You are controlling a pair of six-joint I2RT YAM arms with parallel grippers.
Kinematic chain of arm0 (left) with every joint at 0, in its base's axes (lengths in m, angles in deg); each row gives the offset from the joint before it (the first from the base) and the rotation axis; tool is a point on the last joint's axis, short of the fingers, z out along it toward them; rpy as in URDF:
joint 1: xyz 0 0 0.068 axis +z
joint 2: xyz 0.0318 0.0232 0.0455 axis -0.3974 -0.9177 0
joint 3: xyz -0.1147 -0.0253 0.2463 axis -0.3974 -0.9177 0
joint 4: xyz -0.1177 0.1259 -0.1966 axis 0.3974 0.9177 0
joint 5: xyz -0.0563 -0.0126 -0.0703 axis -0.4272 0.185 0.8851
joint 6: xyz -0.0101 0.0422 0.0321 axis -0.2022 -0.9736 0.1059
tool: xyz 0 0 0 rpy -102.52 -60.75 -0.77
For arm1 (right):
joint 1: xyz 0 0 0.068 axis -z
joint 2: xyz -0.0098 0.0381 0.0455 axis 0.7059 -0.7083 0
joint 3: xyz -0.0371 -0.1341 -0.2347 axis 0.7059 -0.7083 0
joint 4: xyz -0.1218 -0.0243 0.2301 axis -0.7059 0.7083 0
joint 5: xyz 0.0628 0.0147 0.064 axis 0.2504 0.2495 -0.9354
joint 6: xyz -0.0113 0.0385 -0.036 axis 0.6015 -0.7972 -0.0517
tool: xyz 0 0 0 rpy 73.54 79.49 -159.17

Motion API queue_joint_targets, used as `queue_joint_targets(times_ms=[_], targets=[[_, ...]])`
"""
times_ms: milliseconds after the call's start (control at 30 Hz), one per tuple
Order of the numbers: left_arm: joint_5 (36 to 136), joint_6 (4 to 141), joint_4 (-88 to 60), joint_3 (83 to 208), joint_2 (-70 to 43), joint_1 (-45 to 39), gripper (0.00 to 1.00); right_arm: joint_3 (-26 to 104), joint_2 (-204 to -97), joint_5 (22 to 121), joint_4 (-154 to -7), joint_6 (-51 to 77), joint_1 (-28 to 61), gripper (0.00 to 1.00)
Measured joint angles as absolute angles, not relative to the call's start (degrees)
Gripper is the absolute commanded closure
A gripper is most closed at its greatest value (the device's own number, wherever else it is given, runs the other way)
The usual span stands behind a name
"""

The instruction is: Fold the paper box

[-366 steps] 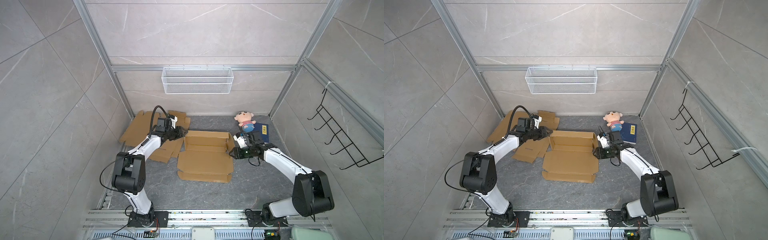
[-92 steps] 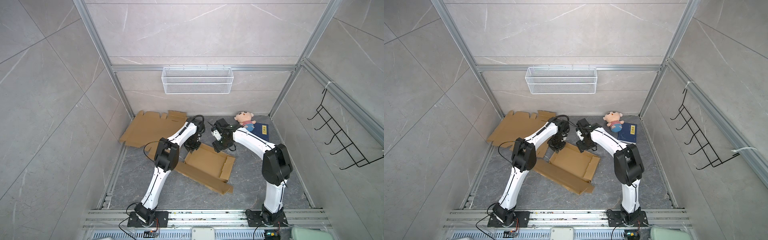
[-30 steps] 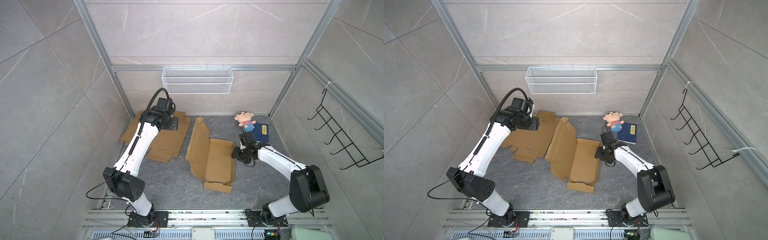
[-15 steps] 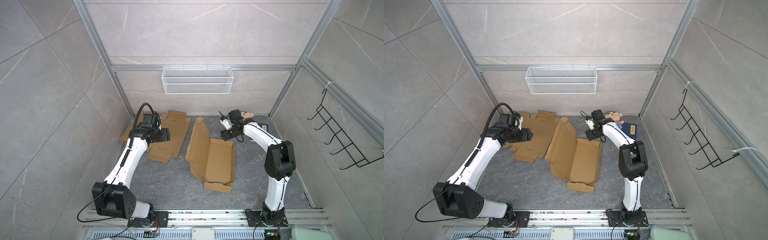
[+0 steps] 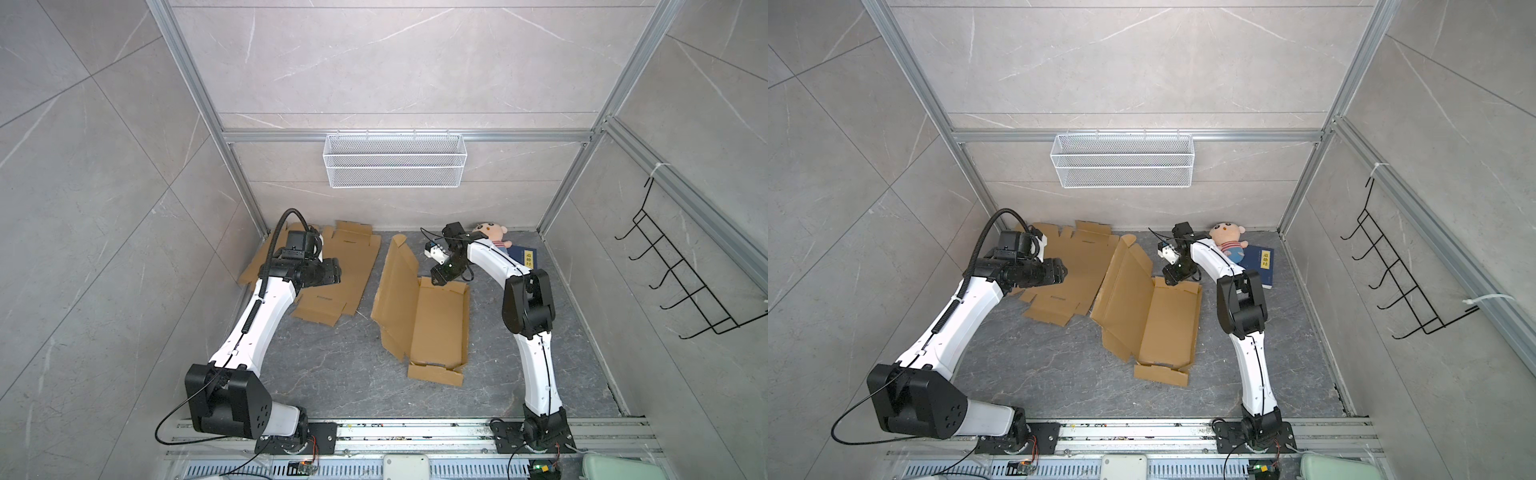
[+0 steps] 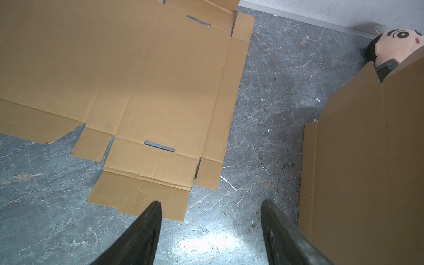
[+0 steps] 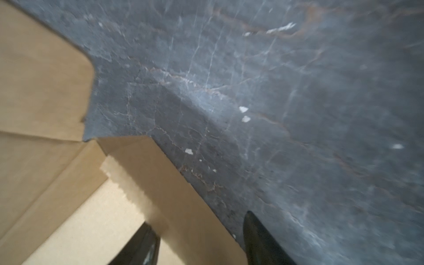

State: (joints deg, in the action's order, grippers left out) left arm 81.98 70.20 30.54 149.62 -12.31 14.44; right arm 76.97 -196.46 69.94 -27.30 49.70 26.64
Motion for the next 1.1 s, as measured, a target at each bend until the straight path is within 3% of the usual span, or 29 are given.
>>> queue_joint_targets(times_ms=[233,433,667,833,1100], targets=[[84.1,74.2,30.8,149.6,-11.4,18.8,0.33,74.7,-196.4,69.8,-27.5,45.6,26.5,0.57],[86.9,77.0,31.9,149.0,-8.9,22.8,0.33,62.6,-190.6,69.1,-30.2,38.6,30.0,0.66],[93.5,81.1,30.5,141.8,-5.3,23.2,0.32,46.4,-180.6,68.9,-34.3,29.2,35.6,0.68],[99.3,87.2,25.4,130.2,-3.6,21.0,0.28,37.0,-174.5,68.4,-37.6,23.0,37.3,0.68],[103.5,102.1,3.9,111.8,-2.0,9.4,0.17,31.5,-170.8,68.0,-42.1,17.1,37.5,0.68]])
